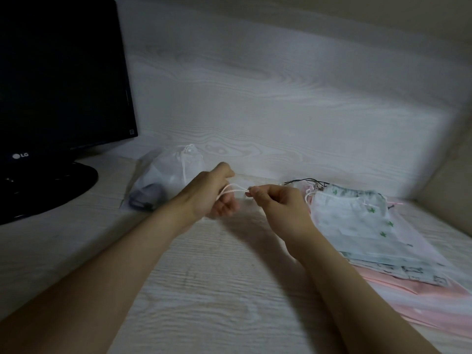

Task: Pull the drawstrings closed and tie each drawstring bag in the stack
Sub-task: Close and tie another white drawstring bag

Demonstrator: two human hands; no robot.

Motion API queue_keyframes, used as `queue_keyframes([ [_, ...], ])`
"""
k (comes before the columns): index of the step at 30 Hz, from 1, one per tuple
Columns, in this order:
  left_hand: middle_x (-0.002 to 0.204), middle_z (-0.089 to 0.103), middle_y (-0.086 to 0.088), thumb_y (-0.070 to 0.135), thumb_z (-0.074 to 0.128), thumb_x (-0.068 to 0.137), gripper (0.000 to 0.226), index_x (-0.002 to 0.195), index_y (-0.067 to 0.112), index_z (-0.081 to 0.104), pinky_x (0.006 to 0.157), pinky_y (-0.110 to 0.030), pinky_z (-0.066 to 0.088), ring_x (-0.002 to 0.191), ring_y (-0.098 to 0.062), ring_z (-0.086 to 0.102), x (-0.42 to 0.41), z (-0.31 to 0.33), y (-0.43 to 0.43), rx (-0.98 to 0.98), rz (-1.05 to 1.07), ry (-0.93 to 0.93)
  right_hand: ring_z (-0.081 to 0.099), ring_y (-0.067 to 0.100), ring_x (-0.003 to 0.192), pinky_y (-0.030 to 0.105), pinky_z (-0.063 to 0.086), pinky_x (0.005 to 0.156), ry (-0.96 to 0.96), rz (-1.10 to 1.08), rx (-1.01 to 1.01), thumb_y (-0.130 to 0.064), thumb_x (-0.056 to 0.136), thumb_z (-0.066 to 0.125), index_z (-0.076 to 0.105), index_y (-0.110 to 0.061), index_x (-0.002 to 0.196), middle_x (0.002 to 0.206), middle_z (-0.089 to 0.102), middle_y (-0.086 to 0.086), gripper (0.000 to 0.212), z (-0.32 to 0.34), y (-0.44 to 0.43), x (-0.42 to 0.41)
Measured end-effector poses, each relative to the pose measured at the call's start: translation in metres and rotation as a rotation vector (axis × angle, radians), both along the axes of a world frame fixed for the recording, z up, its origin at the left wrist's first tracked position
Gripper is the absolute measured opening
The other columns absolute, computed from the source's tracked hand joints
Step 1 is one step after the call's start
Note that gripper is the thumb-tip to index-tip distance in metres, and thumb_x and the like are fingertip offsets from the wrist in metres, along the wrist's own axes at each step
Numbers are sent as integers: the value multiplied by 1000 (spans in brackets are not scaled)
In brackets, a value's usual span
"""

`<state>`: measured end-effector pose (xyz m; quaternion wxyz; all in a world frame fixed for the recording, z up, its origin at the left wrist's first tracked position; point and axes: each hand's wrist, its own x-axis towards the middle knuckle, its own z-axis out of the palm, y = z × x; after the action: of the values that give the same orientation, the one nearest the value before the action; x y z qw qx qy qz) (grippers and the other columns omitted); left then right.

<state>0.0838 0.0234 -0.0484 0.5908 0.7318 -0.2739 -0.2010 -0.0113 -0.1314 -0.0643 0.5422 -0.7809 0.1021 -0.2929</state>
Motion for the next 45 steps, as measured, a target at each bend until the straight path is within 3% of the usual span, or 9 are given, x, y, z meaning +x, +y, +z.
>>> queue_keyframes([
  [5,79,77,-20,59,34,109,71,103,-1,71,84,-41,58,75,-31,74,-6,-7,-5,85,-107,71,49,13,73,27,39,65,9,94,-40,-20,100,66,74,3,80,71,58,6,31,0,4,-2],
  [12,58,41,11,41,53,109,38,99,10,72,45,-24,27,48,-6,29,3,-8,-1,96,-38,41,44,15,72,29,33,58,44,76,-47,-15,97,63,73,-5,72,71,58,18,29,3,2,0],
  [16,57,43,8,49,61,102,42,79,18,77,46,-23,31,48,-8,37,8,-6,4,166,58,-135,55,-2,55,8,36,55,51,-50,-264,-9,94,60,82,-15,92,60,64,-18,23,-1,-4,-2],
  [19,54,62,13,58,73,92,46,73,16,75,58,-21,49,56,0,61,12,-11,9,222,103,-402,66,-5,78,5,44,68,29,-169,-554,-15,91,64,83,-22,95,86,76,-14,20,-2,-6,-2],
  [24,68,68,-12,63,68,93,62,73,3,67,70,-40,55,72,-27,68,22,-19,11,326,312,-643,66,14,84,41,49,86,99,-272,-708,-38,89,57,76,-31,82,81,73,-13,22,-11,-17,6],
  [29,57,57,-4,47,43,108,61,58,11,47,57,-33,42,59,-25,58,19,-17,13,427,405,-635,68,23,93,44,56,80,143,-286,-653,-38,90,51,71,-27,88,86,75,-11,23,-13,-13,6],
  [35,78,65,-8,50,30,109,60,70,15,60,93,-46,41,78,-28,55,27,-20,15,621,611,-804,61,24,102,43,42,97,178,-350,-673,-37,94,61,74,-31,89,76,67,-15,15,-9,-14,4],
  [39,76,62,-9,50,32,108,60,72,12,62,81,-41,45,70,-28,55,26,-19,19,624,643,-774,60,24,105,48,34,109,216,-364,-668,-40,94,61,76,-33,91,66,59,-17,17,-9,-15,3],
  [45,73,61,-6,42,31,108,52,69,17,54,98,-50,47,75,-28,59,28,-17,21,657,646,-803,56,31,114,48,32,106,156,-292,-657,-50,98,57,68,-44,123,61,49,-17,27,-8,-13,3],
])
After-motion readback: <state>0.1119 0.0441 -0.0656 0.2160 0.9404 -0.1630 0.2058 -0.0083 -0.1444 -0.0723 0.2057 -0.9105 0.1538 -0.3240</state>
